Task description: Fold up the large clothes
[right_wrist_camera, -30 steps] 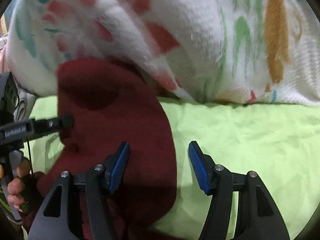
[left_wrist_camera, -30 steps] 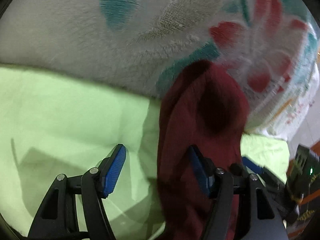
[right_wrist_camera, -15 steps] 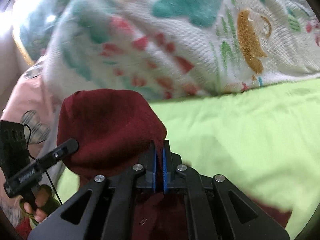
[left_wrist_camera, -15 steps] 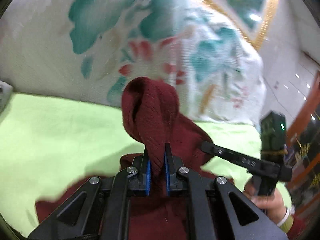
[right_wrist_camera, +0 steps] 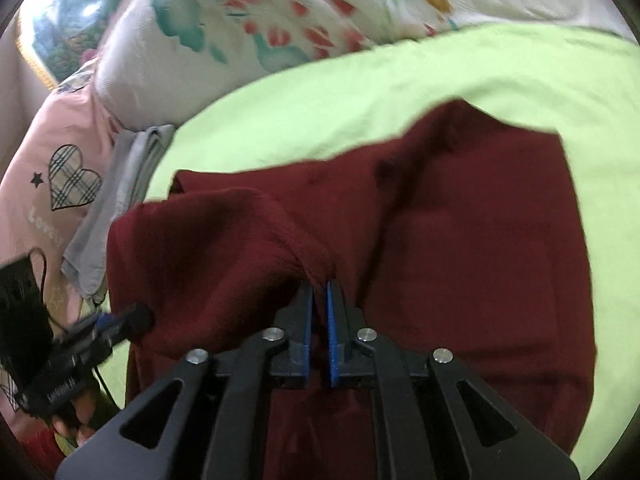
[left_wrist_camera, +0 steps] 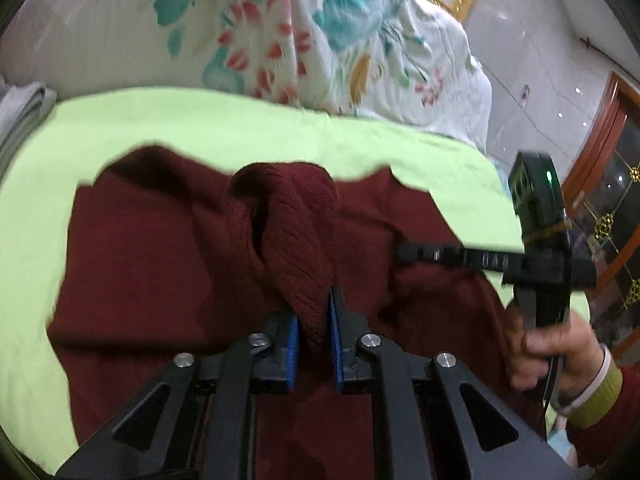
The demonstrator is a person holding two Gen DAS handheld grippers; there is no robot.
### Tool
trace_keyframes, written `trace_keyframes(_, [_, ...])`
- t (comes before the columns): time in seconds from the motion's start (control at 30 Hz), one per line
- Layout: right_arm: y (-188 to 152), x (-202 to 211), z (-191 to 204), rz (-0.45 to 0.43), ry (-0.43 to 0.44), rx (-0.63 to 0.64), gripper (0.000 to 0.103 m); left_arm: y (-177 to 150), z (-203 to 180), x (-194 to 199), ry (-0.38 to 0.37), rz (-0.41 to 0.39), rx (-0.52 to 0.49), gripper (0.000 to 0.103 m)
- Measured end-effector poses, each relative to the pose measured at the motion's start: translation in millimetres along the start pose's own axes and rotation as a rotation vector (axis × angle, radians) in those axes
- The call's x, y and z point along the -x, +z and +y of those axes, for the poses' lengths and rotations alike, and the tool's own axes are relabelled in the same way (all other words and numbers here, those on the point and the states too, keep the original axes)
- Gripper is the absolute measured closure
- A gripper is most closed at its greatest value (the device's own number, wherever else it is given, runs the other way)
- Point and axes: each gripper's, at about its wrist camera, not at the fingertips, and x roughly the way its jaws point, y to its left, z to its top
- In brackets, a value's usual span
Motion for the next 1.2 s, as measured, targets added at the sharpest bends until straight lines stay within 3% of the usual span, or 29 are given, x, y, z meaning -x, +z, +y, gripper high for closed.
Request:
trace_keyframes(0.13, [-19, 25, -8, -0.040, 0.039, -0.070, 0.062, -35, -3, 23, -0.056, 0.026, -0.024, 0.069])
trace_keyframes(0.2, [-30, 32, -12, -0.050, 0.074, -0.100, 0.061, -43, -1, 35, -0.064, 0.023, -0.030, 0.058])
trace_keyframes(0.3, [-37, 34, -17, -0.028, 0.140, -0.156, 0.061, -40, 19, 52, -0.049, -0.002, 0.034, 0.050])
trace_keyframes(0.5, [-31, 22, -15, -0.010, 0.265, -0.236, 0.061, -13, 87, 58, 0.017, -0.052, 0.276, 0.048])
trace_keyframes(0.6, [-24, 11, -10, 0.011, 0.320, -0.284, 0.057, 0, 106, 44, -0.003, -0.045, 0.353, 0.048])
trace_keyframes(0.63, [-20, 3, -6, 0.026, 0.316, -0.299, 0.051, 4, 111, 38, -0.016, -0.031, 0.378, 0.048])
trace_keyframes(0.77, [-15, -21, 3, 0.061, 0.290, -0.305, 0.049, 19, 120, 11, -0.037, 0.033, 0.424, 0.048])
trace_keyframes(0.8, [-16, -28, 4, 0.077, 0.279, -0.309, 0.052, 21, 122, 3, -0.047, 0.068, 0.435, 0.048])
trace_keyframes(0.83, [-17, -33, 4, 0.084, 0.279, -0.308, 0.074, 23, 123, -7, -0.059, 0.104, 0.448, 0.048])
trace_keyframes(0.9, [-19, -35, 4, 0.093, 0.292, -0.301, 0.095, 25, 120, -23, -0.074, 0.160, 0.450, 0.048])
trace_keyframes(1.0, [-19, -15, 3, 0.039, 0.311, -0.266, 0.099, 26, 111, -33, -0.101, 0.202, 0.424, 0.048])
trace_keyframes(1.1, [-18, 12, 3, -0.021, 0.318, -0.209, 0.099, 23, 98, -47, -0.190, 0.247, 0.420, 0.047])
trace_keyframes(1.2, [-18, 18, 0, -0.016, 0.294, -0.192, 0.099, 20, 86, -62, -0.223, 0.287, 0.410, 0.052])
